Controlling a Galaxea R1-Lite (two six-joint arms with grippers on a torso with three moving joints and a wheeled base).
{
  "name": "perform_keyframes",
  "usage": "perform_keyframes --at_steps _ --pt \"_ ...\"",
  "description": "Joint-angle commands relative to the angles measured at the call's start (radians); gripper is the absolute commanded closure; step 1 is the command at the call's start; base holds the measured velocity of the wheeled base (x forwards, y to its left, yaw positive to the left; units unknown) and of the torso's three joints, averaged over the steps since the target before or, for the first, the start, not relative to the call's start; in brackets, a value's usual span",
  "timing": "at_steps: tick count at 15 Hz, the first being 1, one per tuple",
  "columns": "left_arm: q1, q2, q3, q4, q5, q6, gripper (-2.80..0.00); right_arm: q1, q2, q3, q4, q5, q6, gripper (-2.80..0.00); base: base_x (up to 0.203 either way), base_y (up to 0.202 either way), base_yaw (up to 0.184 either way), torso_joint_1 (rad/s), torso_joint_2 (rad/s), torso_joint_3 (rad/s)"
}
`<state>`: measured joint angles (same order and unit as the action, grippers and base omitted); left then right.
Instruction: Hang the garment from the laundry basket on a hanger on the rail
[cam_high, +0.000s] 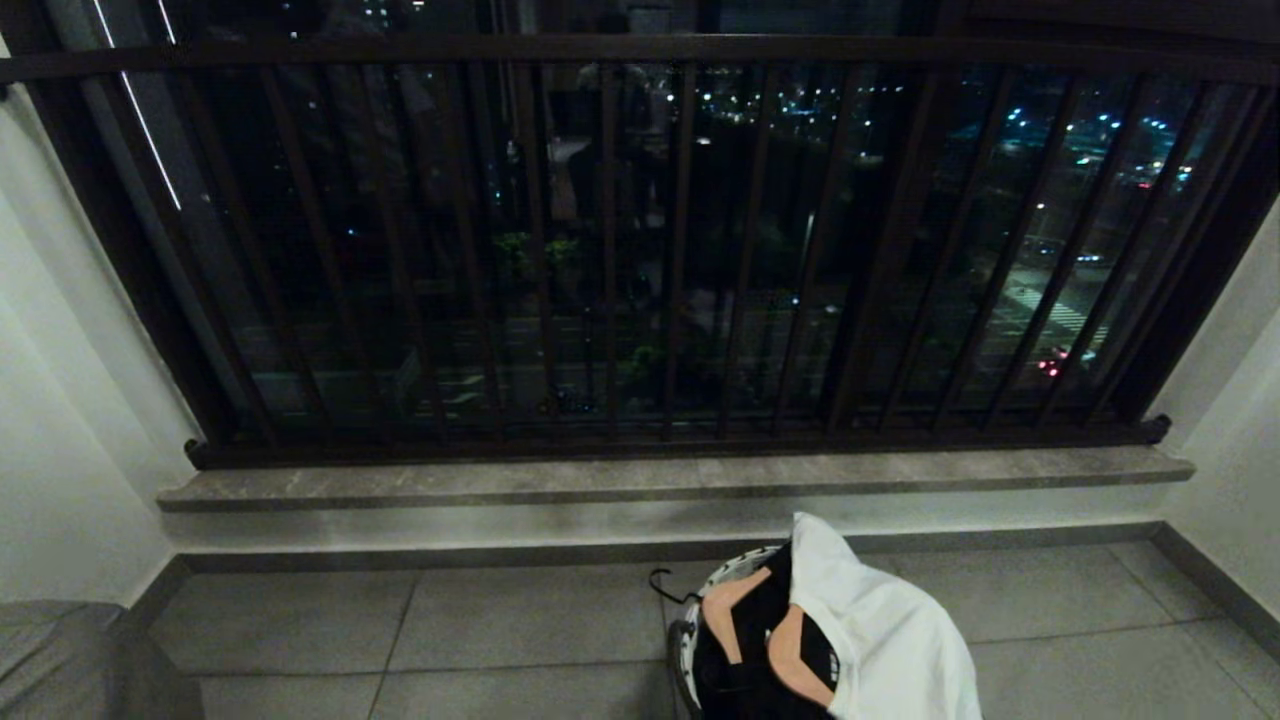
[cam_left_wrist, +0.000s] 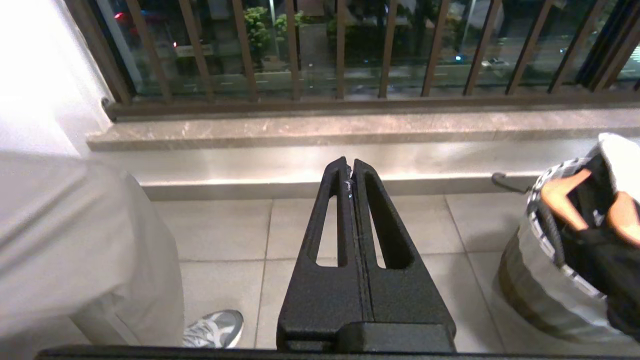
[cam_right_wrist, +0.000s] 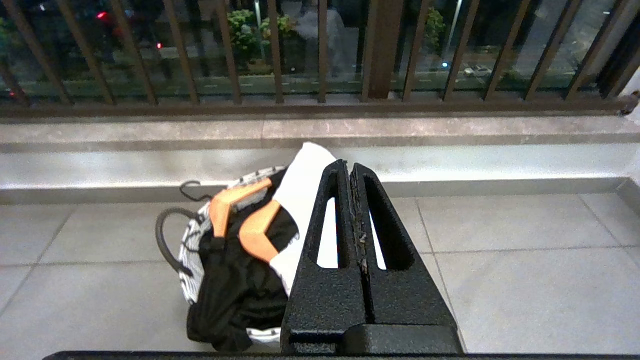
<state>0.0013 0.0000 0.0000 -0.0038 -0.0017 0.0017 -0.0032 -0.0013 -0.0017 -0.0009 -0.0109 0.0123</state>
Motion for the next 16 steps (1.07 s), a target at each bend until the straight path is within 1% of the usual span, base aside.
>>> perform_keyframes --at_steps 1,7,9,13,16 --pt "0.000 0.000 0.002 -0.001 0.000 0.000 0.00 0.000 0.000 0.000 0.000 0.000 0.000 0.00 0.000 0.000 0.000 -0.077 0.44 0.370" --pt "0.000 0.000 0.002 -0.001 0.000 0.000 0.00 0.000 0.001 0.000 0.000 0.000 0.000 0.00 0.000 0.000 0.000 -0.032 0.42 0.380" --pt "0.000 0.000 0.002 -0.001 0.000 0.000 0.00 0.000 0.001 0.000 -0.001 0.000 0.000 0.00 0.000 0.000 0.000 0.000 0.00 0.000" --pt "0.000 0.000 0.002 -0.001 0.000 0.000 0.00 0.000 0.001 0.000 -0.001 0.000 0.000 0.00 0.000 0.000 0.000 0.002 0.10 0.102" --pt "0.000 0.000 0.002 -0.001 0.000 0.000 0.00 0.000 0.001 0.000 -0.001 0.000 0.000 0.00 0.000 0.000 0.000 0.000 0.02 -0.040"
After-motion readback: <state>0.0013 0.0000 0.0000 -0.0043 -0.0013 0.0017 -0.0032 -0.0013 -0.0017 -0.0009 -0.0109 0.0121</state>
